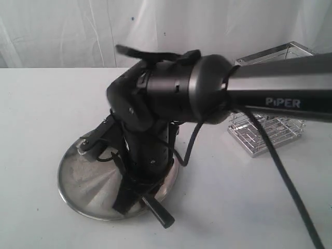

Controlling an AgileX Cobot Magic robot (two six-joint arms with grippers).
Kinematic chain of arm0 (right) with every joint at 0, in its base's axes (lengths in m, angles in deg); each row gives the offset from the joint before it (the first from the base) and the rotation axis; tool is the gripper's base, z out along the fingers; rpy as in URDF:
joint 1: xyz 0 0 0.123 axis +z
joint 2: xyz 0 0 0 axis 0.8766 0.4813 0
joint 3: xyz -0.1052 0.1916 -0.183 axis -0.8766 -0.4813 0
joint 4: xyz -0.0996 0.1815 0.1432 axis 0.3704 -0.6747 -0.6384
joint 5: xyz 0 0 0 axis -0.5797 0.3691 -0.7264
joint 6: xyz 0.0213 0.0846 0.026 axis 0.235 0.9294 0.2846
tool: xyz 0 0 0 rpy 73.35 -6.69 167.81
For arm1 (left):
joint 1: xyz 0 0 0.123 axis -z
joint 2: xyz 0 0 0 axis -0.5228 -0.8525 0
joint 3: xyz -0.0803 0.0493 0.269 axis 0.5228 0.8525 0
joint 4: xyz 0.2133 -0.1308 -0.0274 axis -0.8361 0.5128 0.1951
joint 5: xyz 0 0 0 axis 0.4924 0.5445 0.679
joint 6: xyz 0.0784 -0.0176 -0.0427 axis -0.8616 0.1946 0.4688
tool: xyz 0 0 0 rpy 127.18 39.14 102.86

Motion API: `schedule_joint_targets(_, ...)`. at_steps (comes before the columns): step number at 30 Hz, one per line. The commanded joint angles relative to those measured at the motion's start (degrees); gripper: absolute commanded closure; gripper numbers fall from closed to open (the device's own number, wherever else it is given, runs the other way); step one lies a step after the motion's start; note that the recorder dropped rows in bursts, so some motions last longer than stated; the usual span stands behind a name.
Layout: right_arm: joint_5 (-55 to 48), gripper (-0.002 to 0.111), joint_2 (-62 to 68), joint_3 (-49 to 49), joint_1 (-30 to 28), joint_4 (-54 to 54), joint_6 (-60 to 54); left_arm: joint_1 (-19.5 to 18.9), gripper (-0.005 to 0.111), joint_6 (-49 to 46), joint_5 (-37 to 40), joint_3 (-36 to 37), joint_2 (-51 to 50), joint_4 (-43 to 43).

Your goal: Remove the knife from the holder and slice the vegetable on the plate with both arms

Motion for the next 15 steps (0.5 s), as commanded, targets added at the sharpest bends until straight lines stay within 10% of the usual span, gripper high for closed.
schedule_joint_targets(1, -7.8, 0.084, 0.1, 0.5, 5.6, 17.9, 12.9, 0.4, 0.107, 0.0, 0.1, 0.1, 0.3, 0.8)
schedule_joint_targets(15, -9.8, 0.084, 7.7, 0.5, 21.8, 32.5, 30.3, 0.4, 0.107, 0.0, 0.1, 0.1, 0.3, 0.8)
